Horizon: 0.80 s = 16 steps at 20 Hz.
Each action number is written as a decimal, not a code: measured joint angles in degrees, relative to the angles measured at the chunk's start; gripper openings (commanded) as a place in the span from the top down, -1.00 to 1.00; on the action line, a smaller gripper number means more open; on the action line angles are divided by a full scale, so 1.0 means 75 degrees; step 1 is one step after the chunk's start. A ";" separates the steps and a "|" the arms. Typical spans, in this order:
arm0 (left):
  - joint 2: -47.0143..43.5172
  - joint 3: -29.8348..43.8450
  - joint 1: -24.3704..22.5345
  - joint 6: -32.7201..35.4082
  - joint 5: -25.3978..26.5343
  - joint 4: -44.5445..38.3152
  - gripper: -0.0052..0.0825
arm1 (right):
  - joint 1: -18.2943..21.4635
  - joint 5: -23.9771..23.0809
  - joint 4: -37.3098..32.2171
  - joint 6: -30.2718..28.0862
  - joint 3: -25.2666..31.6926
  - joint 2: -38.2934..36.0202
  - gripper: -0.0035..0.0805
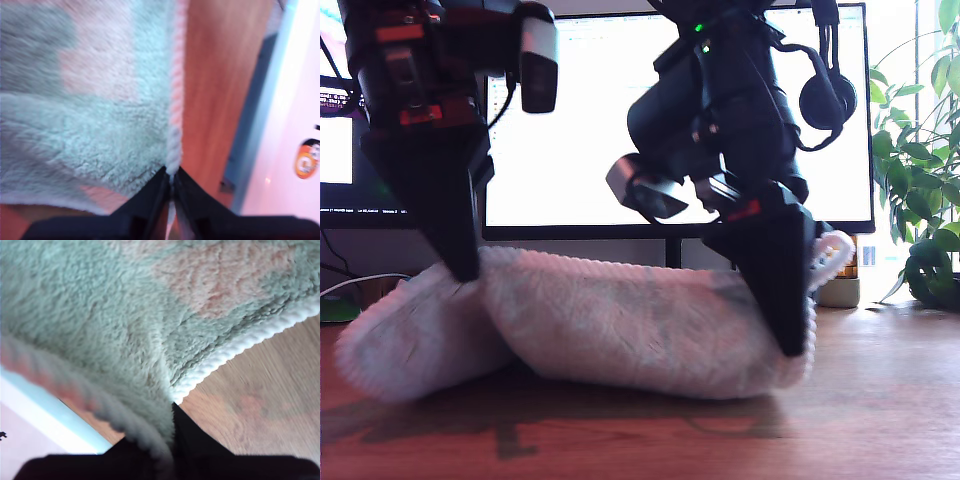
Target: Fold the tea towel to a neat square and place it to the right
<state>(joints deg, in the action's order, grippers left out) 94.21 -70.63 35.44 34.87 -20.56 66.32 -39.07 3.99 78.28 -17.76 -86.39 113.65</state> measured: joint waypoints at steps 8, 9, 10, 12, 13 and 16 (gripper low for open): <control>0.0108 0.0143 0.0163 -0.0428 -0.0032 0.0242 0.94 | 0.0000 0.0204 0.0003 0.0388 0.0000 -0.0096 0.95; 0.0108 0.0289 0.0163 -0.0431 -0.0035 0.0251 0.93 | -0.0006 0.0294 0.0003 0.0393 0.0003 -0.0125 0.95; 0.0119 0.0408 0.0163 -0.0431 -0.0035 0.0283 0.87 | -0.0023 0.0396 0.0000 0.0393 0.0009 -0.0143 0.95; 0.0157 0.0452 0.0163 -0.0574 -0.0050 0.0318 0.71 | -0.0082 0.0449 -0.0006 0.0391 0.0108 -0.0143 0.95; 0.0157 0.0452 0.0163 -0.0618 -0.0047 0.0309 0.66 | -0.0131 0.0452 0.0003 0.0391 0.0178 -0.0143 0.95; 0.0157 0.0452 0.0160 -0.0638 -0.0044 0.0326 0.48 | -0.0169 0.0452 0.0009 0.0557 0.0239 -0.0143 0.80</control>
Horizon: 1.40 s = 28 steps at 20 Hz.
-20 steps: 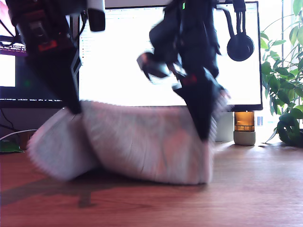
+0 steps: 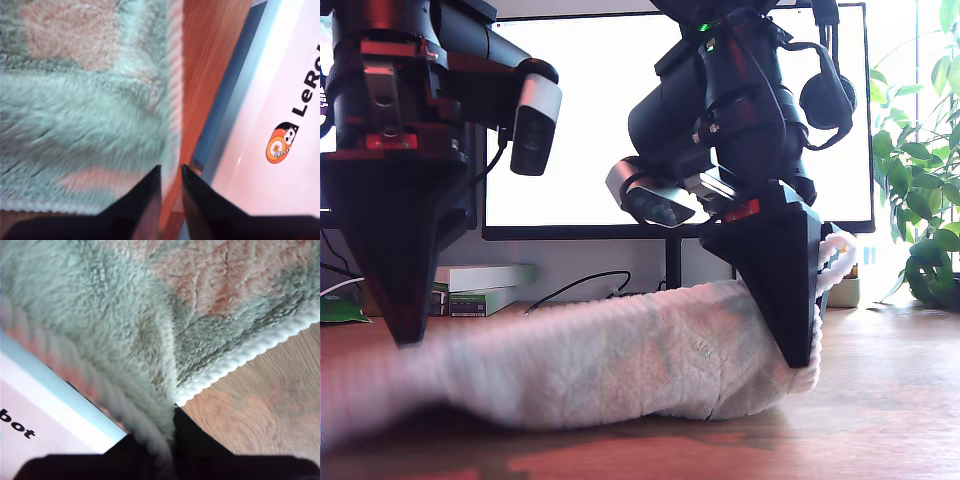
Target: Fold the tea towel to a neat square and place it to the right
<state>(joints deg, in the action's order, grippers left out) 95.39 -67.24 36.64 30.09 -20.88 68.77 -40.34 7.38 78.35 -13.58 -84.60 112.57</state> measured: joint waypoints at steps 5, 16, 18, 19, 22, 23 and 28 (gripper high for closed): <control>0.0000 0.0000 0.0003 -0.0187 -0.0017 -0.0023 0.18 | -0.0224 -0.0003 0.0012 0.0376 0.0000 0.0000 0.07; 0.0000 0.0000 -0.0697 -0.0187 0.0364 -0.0003 0.19 | -0.0787 -0.0017 0.0029 0.0399 0.0000 -0.0076 -0.14; 0.0000 0.0000 -0.0938 -0.0184 0.0399 -0.0055 0.29 | -0.0775 -0.0032 0.0032 0.0335 0.0003 -0.0300 -0.13; 0.0000 0.0000 -0.1067 -0.0184 0.0399 -0.0117 0.41 | -0.0778 -0.0032 0.0029 0.0245 0.0003 -0.0484 -0.13; -0.0006 0.0000 -0.1221 -0.0184 0.0367 -0.0408 0.89 | -0.0731 0.0125 0.0032 0.0017 0.0003 -0.1148 0.02; -0.0017 0.0000 -0.1204 -0.0189 0.0233 -0.0574 0.93 | -0.0720 0.0140 -0.0029 -0.0055 0.0003 -0.1341 0.21; -0.0530 -0.0003 -0.1081 -0.0667 -0.0017 -0.1676 0.93 | -0.0656 0.0140 -0.1093 -0.0181 0.0003 -0.1617 0.95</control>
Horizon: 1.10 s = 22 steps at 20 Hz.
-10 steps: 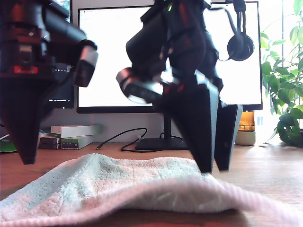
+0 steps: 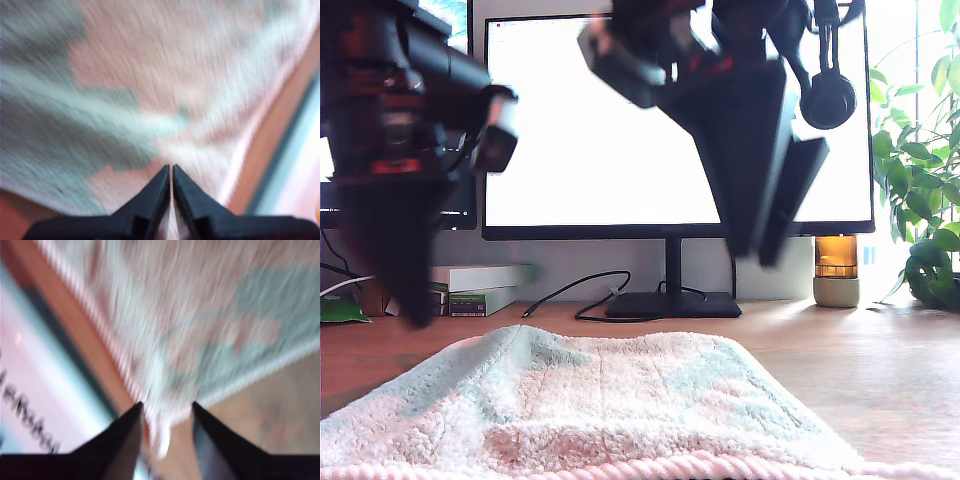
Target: Fold the tea towel to a neat square and place it to the right
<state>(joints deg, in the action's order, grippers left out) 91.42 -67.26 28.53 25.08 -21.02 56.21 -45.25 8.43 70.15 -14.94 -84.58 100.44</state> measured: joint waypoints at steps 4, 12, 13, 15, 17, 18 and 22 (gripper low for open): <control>-0.0828 0.0000 0.0000 -0.0530 0.0347 -0.0740 0.93 | 0.0044 -0.0437 -0.1198 0.0490 0.0000 0.0000 0.95; -0.2629 0.0659 -0.0003 -0.0985 0.0562 -0.1786 0.93 | 0.0446 -0.0807 -0.3264 0.0874 0.1279 -0.1644 0.95; -0.2900 0.1017 -0.0003 -0.1099 0.0565 -0.2069 0.93 | 0.0472 -0.0807 -0.3713 0.0877 0.1690 -0.2072 0.95; -0.3410 0.1763 -0.0003 -0.1116 0.0551 -0.2751 0.93 | 0.0472 -0.0801 -0.4657 0.0877 0.2515 -0.2696 0.95; -0.3876 0.2582 -0.0003 -0.1163 0.0417 -0.3552 0.93 | 0.0472 -0.0726 -0.5549 0.0877 0.3474 -0.3045 0.95; -0.4092 0.3025 0.0000 -0.1329 0.0364 -0.3891 0.93 | 0.0472 -0.0629 -0.5907 0.0877 0.3920 -0.3086 0.95; -0.4491 0.4593 0.0038 -0.1839 0.0108 -0.4709 0.93 | 0.0475 0.0146 -0.7108 0.0877 0.5447 -0.2984 0.95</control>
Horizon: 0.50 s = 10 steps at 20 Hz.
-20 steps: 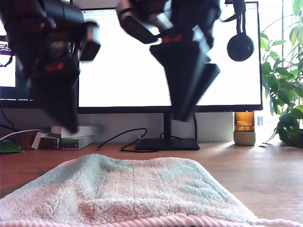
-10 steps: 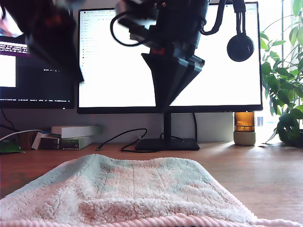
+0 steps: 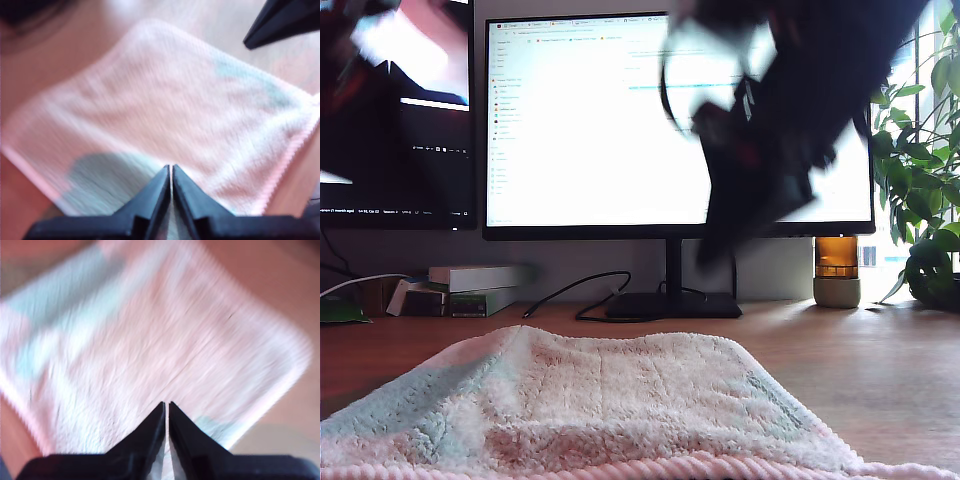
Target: Fold the tea towel to a neat square and place it to the right
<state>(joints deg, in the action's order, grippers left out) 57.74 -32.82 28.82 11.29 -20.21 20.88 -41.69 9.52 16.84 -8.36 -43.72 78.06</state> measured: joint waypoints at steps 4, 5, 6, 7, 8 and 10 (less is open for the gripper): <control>0.0026 0.0944 0.0006 -0.0676 -0.0245 -0.1035 0.93 | 0.0076 0.1154 -0.0396 -0.0096 0.0341 0.0029 0.95; 0.0085 0.1008 0.0006 -0.0729 -0.0251 -0.1236 0.93 | 0.0166 0.1311 -0.0475 -0.0096 0.0338 0.0061 0.95; 0.0230 0.1005 0.0003 -0.0831 -0.0248 -0.1335 0.93 | 0.0306 0.1486 -0.0539 -0.0096 0.0338 0.0157 0.95; 0.0446 0.1005 0.0003 -0.0863 -0.0251 -0.1370 0.93 | 0.0481 0.1661 -0.0638 -0.0096 0.0338 0.0321 0.95; 0.0723 0.1005 0.0006 -0.0868 -0.0242 -0.1370 0.93 | 0.0653 0.1810 -0.0796 -0.0096 0.0338 0.0560 0.95; 0.1317 0.1008 0.0003 -0.0883 -0.0239 -0.1480 0.93 | 0.0909 0.1865 -0.1084 -0.0096 0.0338 0.1020 0.95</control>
<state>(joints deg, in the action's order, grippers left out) 67.61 -25.26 28.84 4.67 -22.00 9.78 -34.87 23.51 8.71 -9.08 -41.19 85.71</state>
